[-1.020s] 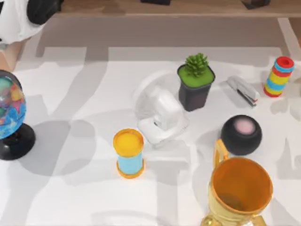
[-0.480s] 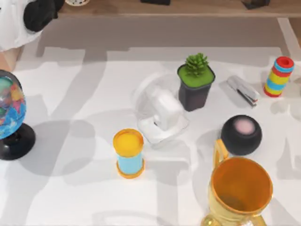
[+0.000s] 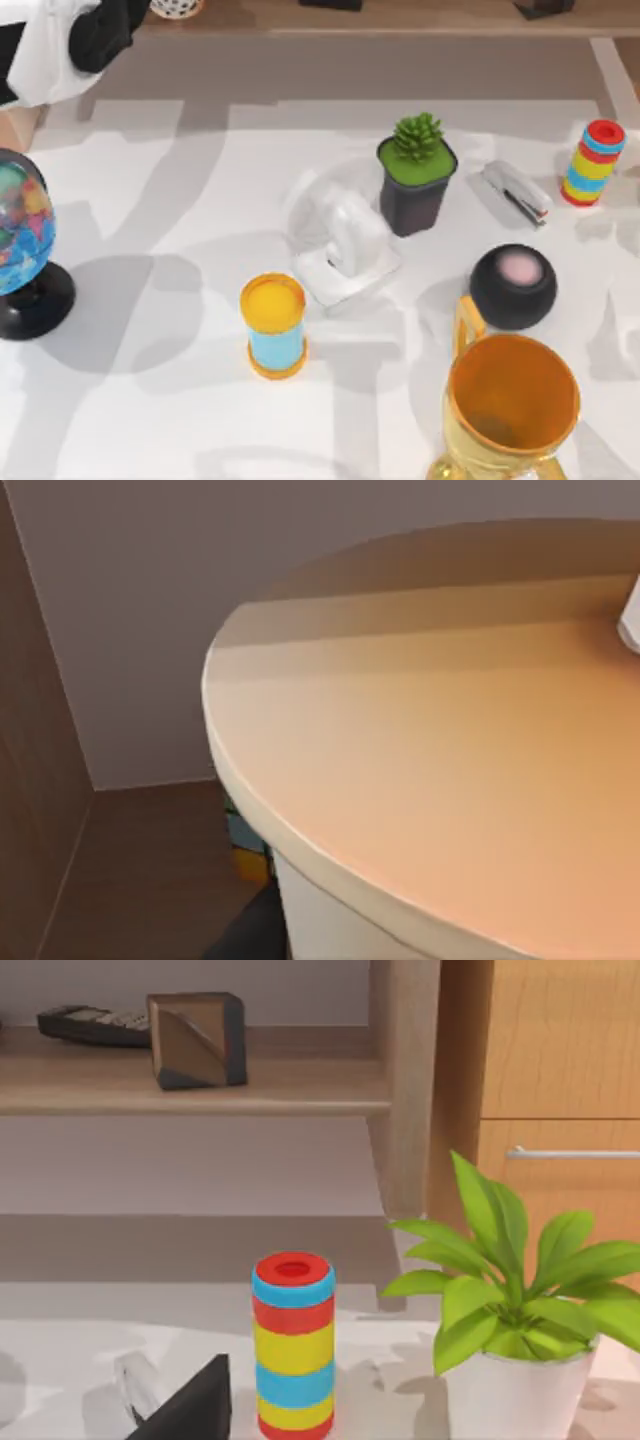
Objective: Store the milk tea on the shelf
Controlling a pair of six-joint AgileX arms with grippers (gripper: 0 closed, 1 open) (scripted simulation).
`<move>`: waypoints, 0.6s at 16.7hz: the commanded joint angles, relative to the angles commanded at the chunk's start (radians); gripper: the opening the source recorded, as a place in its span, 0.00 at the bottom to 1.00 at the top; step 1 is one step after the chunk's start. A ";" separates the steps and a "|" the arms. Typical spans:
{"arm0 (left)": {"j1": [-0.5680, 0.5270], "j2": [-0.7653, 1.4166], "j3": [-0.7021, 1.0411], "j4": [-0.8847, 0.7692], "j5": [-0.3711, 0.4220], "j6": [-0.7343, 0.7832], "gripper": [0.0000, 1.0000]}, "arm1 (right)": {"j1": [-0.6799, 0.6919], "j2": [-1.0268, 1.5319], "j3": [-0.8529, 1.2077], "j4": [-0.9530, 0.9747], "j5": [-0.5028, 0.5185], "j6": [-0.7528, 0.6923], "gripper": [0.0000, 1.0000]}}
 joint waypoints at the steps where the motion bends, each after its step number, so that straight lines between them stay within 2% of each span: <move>1: 0.000 0.030 0.030 0.013 -0.010 -0.023 0.00 | 0.000 0.000 0.000 0.000 0.000 0.000 1.00; 4: 0.003 0.099 0.100 0.026 -0.040 -0.074 0.00 | 0.000 0.000 0.000 0.000 0.000 0.000 1.00; 9: 0.005 0.106 0.110 0.024 -0.043 -0.080 0.00 | 0.000 0.000 0.000 0.000 0.000 0.000 1.00; 10: 0.005 0.106 0.110 0.024 -0.043 -0.080 0.08 | 0.000 0.000 0.000 0.000 0.000 0.000 1.00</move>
